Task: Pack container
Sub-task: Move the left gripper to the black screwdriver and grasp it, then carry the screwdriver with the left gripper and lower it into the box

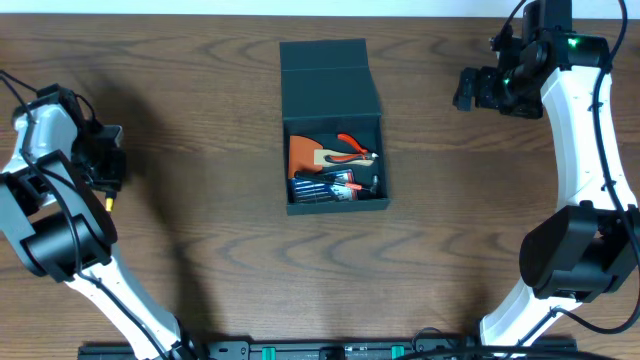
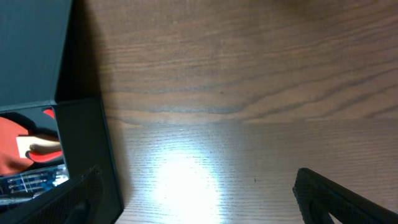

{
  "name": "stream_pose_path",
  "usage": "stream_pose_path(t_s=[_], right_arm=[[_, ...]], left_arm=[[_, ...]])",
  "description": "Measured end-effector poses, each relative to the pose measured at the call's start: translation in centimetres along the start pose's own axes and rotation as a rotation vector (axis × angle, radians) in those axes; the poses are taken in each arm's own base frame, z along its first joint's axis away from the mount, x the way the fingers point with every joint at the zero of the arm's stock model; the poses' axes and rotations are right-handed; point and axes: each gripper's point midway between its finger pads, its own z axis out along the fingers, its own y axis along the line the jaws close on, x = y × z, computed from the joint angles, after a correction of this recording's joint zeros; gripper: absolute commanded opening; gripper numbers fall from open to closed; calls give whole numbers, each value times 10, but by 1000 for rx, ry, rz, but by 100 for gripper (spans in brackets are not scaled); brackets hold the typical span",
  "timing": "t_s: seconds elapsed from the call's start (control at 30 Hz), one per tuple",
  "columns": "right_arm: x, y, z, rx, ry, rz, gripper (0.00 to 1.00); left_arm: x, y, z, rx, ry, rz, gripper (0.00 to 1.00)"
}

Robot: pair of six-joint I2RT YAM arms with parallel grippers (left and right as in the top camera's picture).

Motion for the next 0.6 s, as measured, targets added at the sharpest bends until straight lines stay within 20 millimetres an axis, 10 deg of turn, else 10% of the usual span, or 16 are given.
stream_pose_path(t_s=[0.1, 0.27, 0.43, 0.6], right_arm=[[-1, 0, 0, 0, -5, -1, 99], [-2, 0, 0, 2, -8, -1, 99], [-3, 0, 0, 2, -12, -1, 99], [-4, 0, 0, 2, -16, -2, 99]], left_arm=[[-6, -14, -19, -17, -28, 40, 6], [-27, -58, -110, -112, -245, 162, 6], [-28, -145, -218, -180, -535, 372, 6], [-6, -247, -256, -161, -665, 663, 6]])
